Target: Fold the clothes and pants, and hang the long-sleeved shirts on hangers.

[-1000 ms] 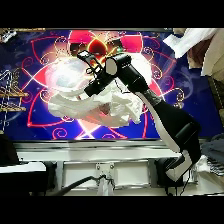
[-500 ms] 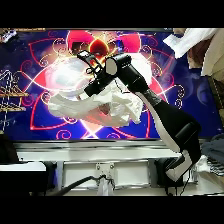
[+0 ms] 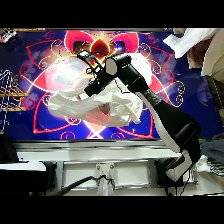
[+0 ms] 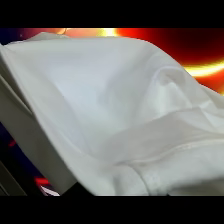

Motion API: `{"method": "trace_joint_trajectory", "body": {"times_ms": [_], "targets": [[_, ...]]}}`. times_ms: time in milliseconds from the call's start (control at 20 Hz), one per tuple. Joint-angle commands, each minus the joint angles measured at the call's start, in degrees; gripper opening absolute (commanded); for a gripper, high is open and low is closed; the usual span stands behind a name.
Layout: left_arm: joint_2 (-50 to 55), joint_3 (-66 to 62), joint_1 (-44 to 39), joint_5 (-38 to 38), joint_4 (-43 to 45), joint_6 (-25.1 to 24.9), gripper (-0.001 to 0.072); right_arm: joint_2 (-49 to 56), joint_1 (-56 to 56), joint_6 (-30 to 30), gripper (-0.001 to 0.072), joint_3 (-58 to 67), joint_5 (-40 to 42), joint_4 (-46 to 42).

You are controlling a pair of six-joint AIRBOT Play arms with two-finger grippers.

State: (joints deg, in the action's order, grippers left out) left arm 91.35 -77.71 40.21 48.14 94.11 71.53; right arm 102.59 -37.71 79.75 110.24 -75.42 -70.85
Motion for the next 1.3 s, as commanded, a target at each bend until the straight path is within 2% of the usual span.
{"method": "trace_joint_trajectory", "body": {"times_ms": [0, 150, 250, 1250], "targets": [[0.61, -0.04, 0.02, -0.42, -0.04, 0.0, 0.0114, 0.04, -0.04, 0.02, 0.0023, 0.04, 0.04, 0.0], [0.72, -0.04, 0.02, -0.44, -0.02, -0.02, 0.0092, 0.04, -0.07, 0.02, 0.0023, 0.04, 0.04, 0.0], [0.7, -0.04, 0.02, -0.44, -0.02, -0.02, 0.0012, 0.04, -0.07, 0.02, 0.0023, 0.04, 0.04, 0.02], [-2.93, -0.2, -1.33, -2.56, -0.07, -0.2, 0.0012, 0.02, -0.07, 0.04, 0.0019, 0.04, 1.07, 0.11]]}}
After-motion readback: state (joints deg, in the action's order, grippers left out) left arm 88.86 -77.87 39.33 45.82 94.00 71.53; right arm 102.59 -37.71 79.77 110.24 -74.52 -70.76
